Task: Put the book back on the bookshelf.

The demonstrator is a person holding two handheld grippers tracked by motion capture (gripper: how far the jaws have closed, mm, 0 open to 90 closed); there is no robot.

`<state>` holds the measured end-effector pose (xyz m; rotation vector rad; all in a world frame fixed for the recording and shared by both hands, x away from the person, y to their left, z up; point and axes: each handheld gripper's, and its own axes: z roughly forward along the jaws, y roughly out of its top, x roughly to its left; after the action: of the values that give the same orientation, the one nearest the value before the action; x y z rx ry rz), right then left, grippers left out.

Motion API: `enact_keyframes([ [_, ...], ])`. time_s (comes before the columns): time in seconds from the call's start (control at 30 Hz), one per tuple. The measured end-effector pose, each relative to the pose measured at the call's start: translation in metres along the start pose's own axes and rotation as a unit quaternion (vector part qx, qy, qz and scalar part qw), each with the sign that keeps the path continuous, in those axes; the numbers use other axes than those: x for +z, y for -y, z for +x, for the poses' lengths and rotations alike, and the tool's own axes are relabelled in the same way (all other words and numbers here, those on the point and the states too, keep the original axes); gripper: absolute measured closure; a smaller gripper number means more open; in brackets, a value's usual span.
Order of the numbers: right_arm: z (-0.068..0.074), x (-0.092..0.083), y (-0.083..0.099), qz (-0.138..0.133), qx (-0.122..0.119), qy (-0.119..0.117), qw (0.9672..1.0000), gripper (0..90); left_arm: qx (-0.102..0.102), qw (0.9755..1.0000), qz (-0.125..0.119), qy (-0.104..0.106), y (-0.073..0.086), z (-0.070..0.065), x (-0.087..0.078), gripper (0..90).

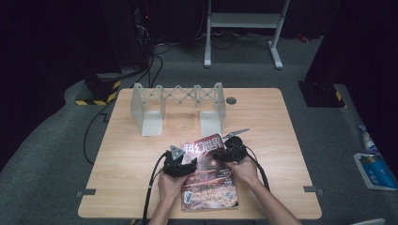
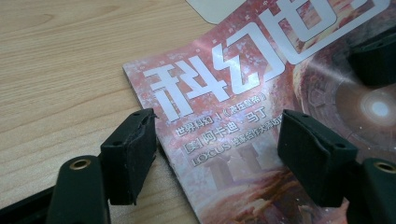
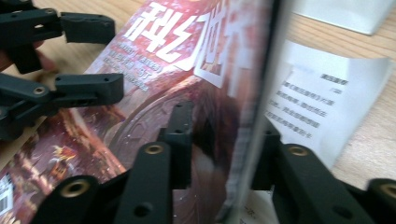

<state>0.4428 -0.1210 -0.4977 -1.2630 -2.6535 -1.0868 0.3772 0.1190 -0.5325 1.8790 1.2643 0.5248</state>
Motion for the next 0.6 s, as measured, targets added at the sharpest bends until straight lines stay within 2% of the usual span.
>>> enact_keyframes([
  [0.1, 0.001, 0.0, 0.001, -0.001, -0.006, -0.004, 1.0, 73.9, 0.0, 1.0, 0.0, 0.003, 0.0, 0.0, 0.0, 27.3],
  [0.13, 0.001, -0.002, 0.001, -0.002, -0.012, -0.013, 0.9998, 77.0, 0.001, 1.0, 0.001, 0.007, 0.0, 0.0, 0.0, 25.5],
  [0.33, 0.006, -0.006, 0.003, -0.007, -0.032, -0.018, 0.9993, 80.9, -0.003, 0.9999, 0.002, 0.015, 0.0, 0.002, -0.001, 22.2],
  [0.6, 0.009, -0.016, 0.011, -0.034, -0.048, -0.031, 0.9978, 84.3, -0.007, 0.9993, 0.005, 0.036, 0.0, 0.004, -0.001, 14.8],
])
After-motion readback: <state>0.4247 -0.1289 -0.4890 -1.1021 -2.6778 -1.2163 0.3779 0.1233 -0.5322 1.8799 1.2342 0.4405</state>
